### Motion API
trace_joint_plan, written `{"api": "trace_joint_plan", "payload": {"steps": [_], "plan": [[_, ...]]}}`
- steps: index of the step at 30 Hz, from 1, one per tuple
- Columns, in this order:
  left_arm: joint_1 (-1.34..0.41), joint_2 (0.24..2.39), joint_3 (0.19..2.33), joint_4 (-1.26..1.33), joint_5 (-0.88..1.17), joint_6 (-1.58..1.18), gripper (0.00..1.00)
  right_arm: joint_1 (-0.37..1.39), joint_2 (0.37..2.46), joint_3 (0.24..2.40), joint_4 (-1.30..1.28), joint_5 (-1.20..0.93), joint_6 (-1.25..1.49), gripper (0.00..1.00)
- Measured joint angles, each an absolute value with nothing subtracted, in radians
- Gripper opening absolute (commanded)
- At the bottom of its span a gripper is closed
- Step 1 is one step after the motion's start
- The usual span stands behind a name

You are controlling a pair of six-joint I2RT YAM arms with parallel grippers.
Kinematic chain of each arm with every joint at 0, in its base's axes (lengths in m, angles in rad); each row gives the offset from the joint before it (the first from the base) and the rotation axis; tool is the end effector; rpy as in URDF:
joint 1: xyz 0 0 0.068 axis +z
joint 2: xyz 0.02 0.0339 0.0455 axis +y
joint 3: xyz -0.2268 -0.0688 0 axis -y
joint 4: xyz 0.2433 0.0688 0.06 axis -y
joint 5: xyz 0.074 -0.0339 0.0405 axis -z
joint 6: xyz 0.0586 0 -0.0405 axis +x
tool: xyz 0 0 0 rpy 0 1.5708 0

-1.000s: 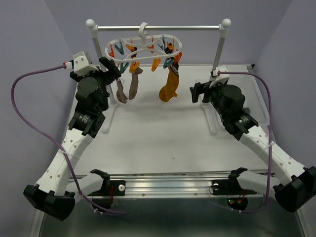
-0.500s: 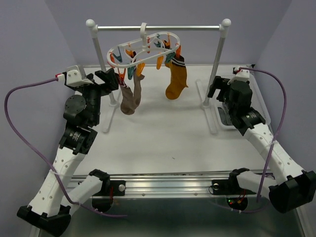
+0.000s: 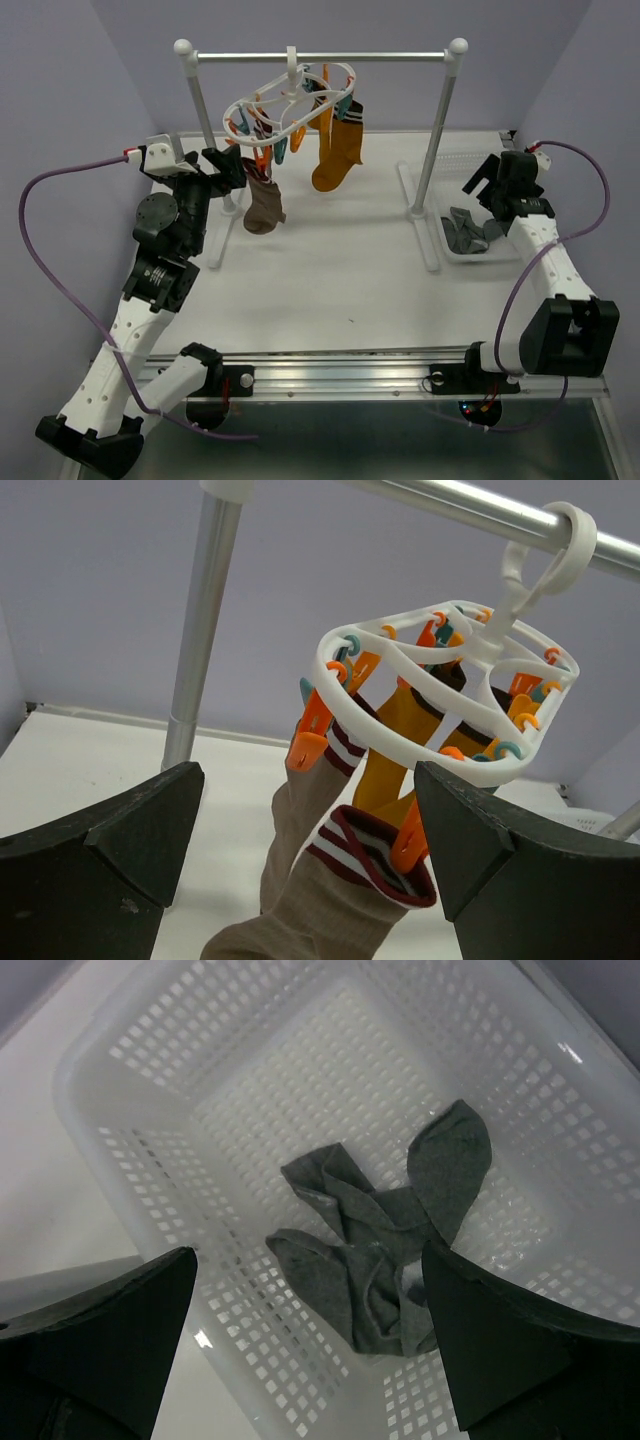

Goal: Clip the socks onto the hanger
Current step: Pick up the sock from the bin.

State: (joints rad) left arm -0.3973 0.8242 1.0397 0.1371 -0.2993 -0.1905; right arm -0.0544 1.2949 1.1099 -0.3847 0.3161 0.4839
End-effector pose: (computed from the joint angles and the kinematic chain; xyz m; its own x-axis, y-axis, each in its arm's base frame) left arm 0.2029 -0.0664 0.4355 0.2910 -0.3183 -0.9022 0.1728 0.9450 -0.2777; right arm 0.3162 -0.0355 0.2760 -0.3311 0.4609 -0.8234 0.5277 0.8138 0.2433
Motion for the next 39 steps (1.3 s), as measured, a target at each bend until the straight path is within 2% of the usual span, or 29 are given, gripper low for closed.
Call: {"api": "trace_joint_plan", "payload": {"steps": [15,18,21,22,24,25,27,28,31,39], "plan": [[-0.397,0.82,1.021,0.136,-0.304,-0.177,0.99,-0.15,1.679,1.202,-0.47,0.228,0.414,1.0],[-0.397,0.821,1.021,0.133,-0.307,-0.178,0.99,-0.15,1.731,1.203,-0.473,0.192,0.388,0.94],[-0.397,0.821,1.021,0.128,-0.311,-0.178,0.99,-0.149,1.774,1.203,-0.474,0.17,0.371,0.74],[-0.397,0.821,1.021,0.128,-0.314,-0.181,0.99,-0.149,1.784,1.203,-0.474,0.164,0.369,0.59],[-0.397,0.82,1.021,0.126,-0.316,-0.183,0.99,-0.149,1.804,1.203,-0.472,0.148,0.363,0.44],[-0.397,0.82,1.021,0.122,-0.318,-0.184,0.99,-0.149,1.808,1.203,-0.472,0.143,0.363,0.32],[-0.397,0.818,1.021,0.116,-0.318,-0.187,0.99,-0.149,1.808,1.203,-0.47,0.135,0.363,0.21],[-0.397,0.817,1.021,0.112,-0.319,-0.188,0.99,-0.149,1.807,1.203,-0.467,0.133,0.362,0.11],[-0.397,0.804,1.018,0.107,-0.318,-0.192,0.99,-0.149,1.787,1.203,-0.463,0.118,0.352,0.01],[-0.397,0.787,1.007,0.117,-0.282,-0.187,0.99,-0.149,1.592,1.206,-0.46,0.088,0.3,0.01]]}}
